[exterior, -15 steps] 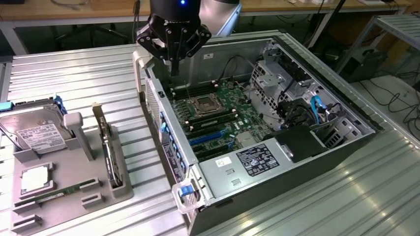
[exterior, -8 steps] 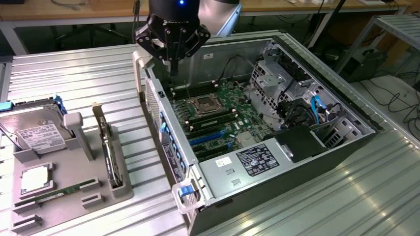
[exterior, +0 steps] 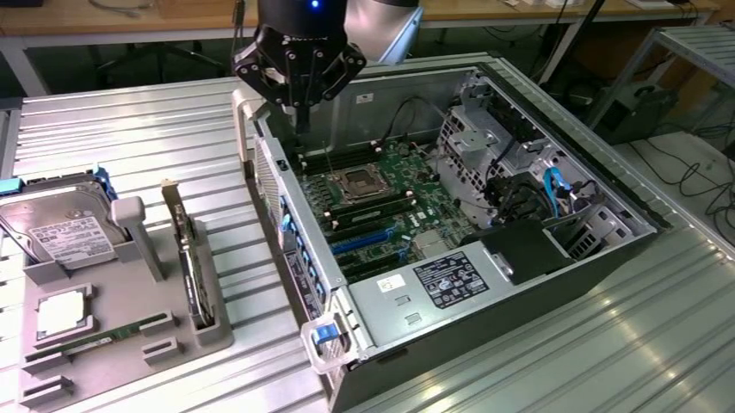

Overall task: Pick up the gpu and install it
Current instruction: 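Reach for the gpu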

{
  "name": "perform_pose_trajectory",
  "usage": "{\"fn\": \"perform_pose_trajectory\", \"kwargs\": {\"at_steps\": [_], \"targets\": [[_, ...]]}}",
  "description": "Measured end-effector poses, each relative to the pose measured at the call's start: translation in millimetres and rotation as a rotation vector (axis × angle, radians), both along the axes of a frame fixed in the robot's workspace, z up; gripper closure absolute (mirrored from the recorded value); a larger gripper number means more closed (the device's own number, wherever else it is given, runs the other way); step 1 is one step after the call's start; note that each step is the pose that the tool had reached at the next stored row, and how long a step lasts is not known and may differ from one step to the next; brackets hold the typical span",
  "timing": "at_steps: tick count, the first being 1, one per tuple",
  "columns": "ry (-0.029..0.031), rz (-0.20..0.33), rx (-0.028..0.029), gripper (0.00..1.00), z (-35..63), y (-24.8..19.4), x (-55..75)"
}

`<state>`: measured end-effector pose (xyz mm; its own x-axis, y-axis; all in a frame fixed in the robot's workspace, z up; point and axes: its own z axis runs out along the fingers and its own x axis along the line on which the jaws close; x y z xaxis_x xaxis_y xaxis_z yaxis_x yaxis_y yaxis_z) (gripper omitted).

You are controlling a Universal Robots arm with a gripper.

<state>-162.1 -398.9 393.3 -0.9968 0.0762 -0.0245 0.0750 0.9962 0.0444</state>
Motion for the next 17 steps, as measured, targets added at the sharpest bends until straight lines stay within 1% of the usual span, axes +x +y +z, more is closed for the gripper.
{"fn": "perform_pose_trajectory", "kwargs": {"at_steps": [17], "targets": [[0.0000,0.000,0.0000,0.89,0.0,0.0,-5.3]]}}
